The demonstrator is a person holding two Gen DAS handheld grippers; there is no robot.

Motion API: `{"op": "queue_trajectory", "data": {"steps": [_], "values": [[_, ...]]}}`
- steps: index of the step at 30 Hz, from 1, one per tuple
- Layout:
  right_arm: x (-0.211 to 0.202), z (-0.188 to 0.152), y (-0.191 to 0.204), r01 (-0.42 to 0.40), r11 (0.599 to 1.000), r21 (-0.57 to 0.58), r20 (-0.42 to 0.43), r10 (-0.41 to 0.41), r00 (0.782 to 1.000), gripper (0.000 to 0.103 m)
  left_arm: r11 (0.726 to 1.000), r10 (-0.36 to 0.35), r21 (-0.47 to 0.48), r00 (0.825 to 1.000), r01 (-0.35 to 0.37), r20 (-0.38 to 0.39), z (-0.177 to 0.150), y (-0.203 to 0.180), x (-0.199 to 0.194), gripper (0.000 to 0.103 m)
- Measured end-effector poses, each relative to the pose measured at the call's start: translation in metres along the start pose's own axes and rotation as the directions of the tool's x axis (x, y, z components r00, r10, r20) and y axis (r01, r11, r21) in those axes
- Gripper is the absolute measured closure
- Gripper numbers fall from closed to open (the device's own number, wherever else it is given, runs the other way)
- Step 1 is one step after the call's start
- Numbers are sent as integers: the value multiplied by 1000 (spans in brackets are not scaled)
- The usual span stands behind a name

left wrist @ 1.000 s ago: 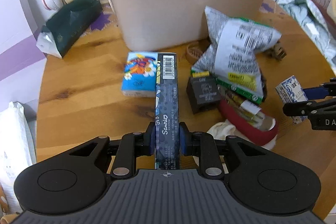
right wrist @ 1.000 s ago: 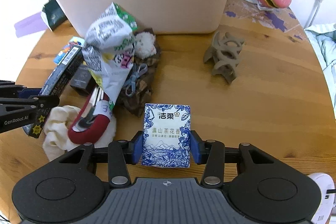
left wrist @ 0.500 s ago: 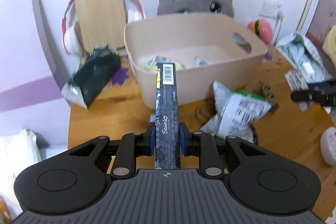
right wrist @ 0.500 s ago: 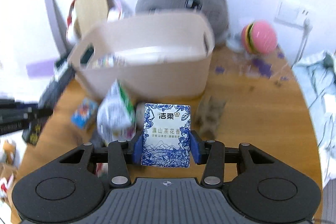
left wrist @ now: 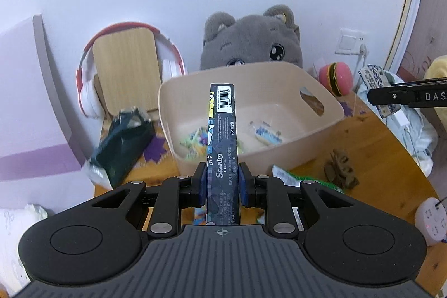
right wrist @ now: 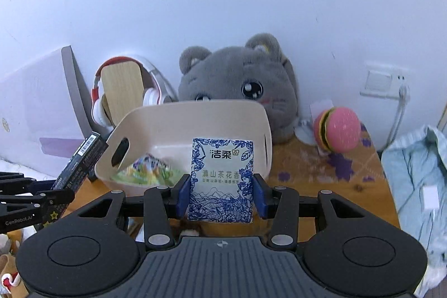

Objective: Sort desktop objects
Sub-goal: 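Carry the toothpaste box and tea box over the basket with both tools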

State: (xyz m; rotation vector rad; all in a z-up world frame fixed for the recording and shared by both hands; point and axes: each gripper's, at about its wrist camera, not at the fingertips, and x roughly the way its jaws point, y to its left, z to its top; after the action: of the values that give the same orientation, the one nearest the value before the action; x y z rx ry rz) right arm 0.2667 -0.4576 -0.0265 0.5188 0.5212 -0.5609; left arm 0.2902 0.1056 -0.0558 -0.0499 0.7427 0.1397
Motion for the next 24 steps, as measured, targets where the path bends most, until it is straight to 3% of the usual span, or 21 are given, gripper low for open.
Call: {"op": "queue_trajectory", "data": {"steps": [11,20,24], "values": [[35,41,9,-8,997,-78,34,11,999,60,1000,18,-3,1000,-18,19,51,2,44,80],[82,54,9,-14,996,-85,-12,13,1000,60,999,-6,-52,996,2,-86,69,-8,100,80],[110,52,4,-43,999,-27,-87,40,995,60,996,-28,-86,985,13,-170,68,-8,125,80]]}}
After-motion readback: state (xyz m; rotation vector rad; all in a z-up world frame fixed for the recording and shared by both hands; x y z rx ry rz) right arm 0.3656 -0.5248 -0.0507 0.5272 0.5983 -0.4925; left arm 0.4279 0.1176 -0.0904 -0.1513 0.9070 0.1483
